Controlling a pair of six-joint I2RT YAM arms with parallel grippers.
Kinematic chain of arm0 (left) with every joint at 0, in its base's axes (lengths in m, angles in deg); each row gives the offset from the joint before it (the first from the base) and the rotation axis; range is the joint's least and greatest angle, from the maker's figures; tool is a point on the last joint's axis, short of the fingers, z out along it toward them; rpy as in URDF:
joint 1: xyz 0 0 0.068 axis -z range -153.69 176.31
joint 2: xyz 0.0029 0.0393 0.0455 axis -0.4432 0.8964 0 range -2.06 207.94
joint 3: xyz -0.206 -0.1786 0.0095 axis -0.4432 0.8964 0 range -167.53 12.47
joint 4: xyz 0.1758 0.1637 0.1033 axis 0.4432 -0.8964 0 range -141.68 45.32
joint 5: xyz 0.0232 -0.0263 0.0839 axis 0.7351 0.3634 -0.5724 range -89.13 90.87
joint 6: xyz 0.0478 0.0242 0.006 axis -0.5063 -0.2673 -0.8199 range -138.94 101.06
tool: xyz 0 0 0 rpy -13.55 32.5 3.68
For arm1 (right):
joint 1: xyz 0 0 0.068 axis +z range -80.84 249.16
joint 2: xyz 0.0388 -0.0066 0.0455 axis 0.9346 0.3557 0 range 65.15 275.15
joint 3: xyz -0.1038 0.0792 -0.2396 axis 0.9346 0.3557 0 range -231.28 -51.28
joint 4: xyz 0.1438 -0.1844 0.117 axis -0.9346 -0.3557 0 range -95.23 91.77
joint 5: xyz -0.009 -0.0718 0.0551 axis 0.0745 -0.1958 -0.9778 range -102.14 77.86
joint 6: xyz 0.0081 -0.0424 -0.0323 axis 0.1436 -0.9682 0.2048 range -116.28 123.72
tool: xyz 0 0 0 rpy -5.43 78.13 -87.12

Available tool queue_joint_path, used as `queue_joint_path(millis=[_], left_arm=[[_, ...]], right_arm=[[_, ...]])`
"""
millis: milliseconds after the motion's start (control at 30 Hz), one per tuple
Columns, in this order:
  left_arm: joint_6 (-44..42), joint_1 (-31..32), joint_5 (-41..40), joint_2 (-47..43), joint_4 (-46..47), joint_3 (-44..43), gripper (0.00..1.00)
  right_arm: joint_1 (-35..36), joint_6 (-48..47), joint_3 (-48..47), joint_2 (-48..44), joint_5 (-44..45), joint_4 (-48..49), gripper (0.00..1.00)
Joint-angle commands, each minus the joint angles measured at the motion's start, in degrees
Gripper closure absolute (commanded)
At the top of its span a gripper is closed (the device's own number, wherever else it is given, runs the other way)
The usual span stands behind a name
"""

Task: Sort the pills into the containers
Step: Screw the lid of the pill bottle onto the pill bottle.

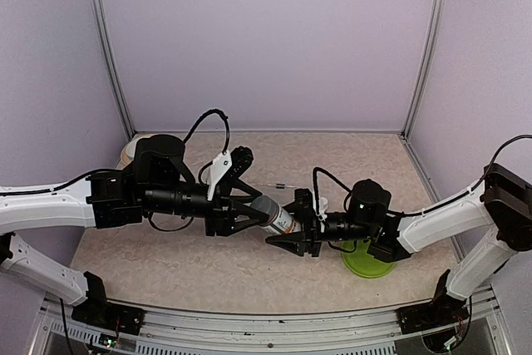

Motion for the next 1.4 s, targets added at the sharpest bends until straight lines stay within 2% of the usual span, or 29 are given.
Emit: queue_joint_path(millis=[0,67,133,433,500,567,600,633,933,1167,1367], left_arm=[[-3.2,1.2,6.9,0.8,-2.9,-1.3,0.64],[-3.2,1.4,6.2,1.4,-3.6,-1.8,0.62],[-3.2,1.8,4.0,2.0,-4.2,-2.2,0.55],[-2.9,2.4,-3.3,0.2,-3.5,-1.7,0.40],[-2.5,2.3,-4.8,-0.5,-3.2,-1.5,0.30],[-1.6,2.2,-6.6,-1.2,-3.0,-1.4,0.16],[-1.2,2.1,-7.1,-1.4,-3.0,-1.4,0.05],[-0.7,2.1,-7.3,-1.5,-3.0,-1.3,0.02],[8.7,0.8,-10.8,-3.9,-1.6,-1.6,0.01],[20.5,-0.7,-10.4,-6.7,9.6,2.7,0.01],[29.6,-0.8,-11.8,-3.0,15.1,2.9,0.01]], right_arm=[[-0.2,1.9,-5.6,1.0,-6.3,-0.8,1.00],[-0.3,2.6,-6.6,1.9,-7.5,-1.8,1.00],[-0.4,3.7,-7.0,2.5,-7.1,-1.1,1.00],[-1.7,6.5,-7.0,2.9,-8.7,0.3,1.00],[-1.8,6.6,-6.9,2.9,-8.4,0.3,1.00],[-2.0,6.5,-7.0,2.8,-7.6,0.1,1.00],[-2.0,6.5,-7.0,2.7,-7.3,-0.2,1.00],[-2.0,6.3,-7.0,2.6,-6.9,-0.4,1.00],[-2.0,4.6,-5.3,1.1,2.9,-0.2,1.00],[-1.9,6.6,-2.6,-0.3,9.2,5.0,1.00],[-1.2,9.1,-1.4,-0.7,12.5,8.2,1.00]])
